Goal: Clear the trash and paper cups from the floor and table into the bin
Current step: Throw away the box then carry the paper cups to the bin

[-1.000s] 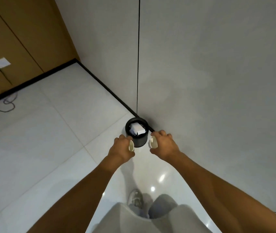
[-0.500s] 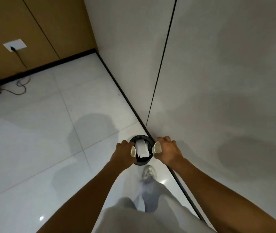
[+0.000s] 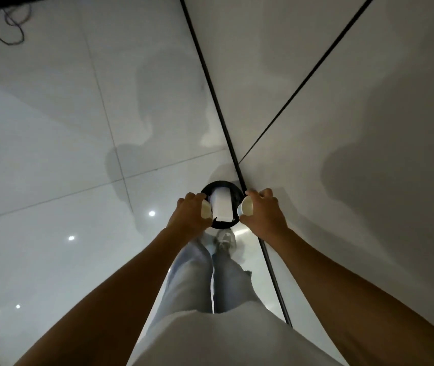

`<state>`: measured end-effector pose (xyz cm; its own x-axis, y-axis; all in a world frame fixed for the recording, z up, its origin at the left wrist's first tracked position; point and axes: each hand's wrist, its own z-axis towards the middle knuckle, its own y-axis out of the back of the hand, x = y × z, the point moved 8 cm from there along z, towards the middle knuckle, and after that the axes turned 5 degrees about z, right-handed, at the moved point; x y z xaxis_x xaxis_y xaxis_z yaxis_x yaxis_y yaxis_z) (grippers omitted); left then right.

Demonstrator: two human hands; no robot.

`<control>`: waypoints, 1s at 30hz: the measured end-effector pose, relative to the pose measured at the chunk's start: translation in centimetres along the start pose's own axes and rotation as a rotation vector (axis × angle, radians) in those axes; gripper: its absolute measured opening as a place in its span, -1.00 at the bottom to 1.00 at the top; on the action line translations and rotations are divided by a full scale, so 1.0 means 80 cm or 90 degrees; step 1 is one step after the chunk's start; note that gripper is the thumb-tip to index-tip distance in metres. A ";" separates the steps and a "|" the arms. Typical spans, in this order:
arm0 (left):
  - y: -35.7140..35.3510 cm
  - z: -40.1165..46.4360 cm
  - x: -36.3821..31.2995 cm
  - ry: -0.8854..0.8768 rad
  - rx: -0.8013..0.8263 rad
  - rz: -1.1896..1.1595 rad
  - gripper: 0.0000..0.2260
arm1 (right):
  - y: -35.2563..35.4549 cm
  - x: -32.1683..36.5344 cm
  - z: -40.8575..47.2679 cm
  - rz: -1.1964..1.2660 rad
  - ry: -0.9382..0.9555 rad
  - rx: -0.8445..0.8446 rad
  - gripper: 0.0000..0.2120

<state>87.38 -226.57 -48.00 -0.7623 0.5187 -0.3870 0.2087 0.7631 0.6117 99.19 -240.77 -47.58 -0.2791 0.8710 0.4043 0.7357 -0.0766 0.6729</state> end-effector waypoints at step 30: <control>-0.290 0.427 0.106 -0.157 0.016 0.157 -0.46 | -0.309 -0.168 0.381 -0.028 0.029 0.056 -0.35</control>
<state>96.97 -226.69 -89.02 -0.5161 0.7641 -0.3869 0.3861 0.6108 0.6913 103.56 -235.76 -88.55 -0.3385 0.8493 0.4051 0.7732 0.0057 0.6341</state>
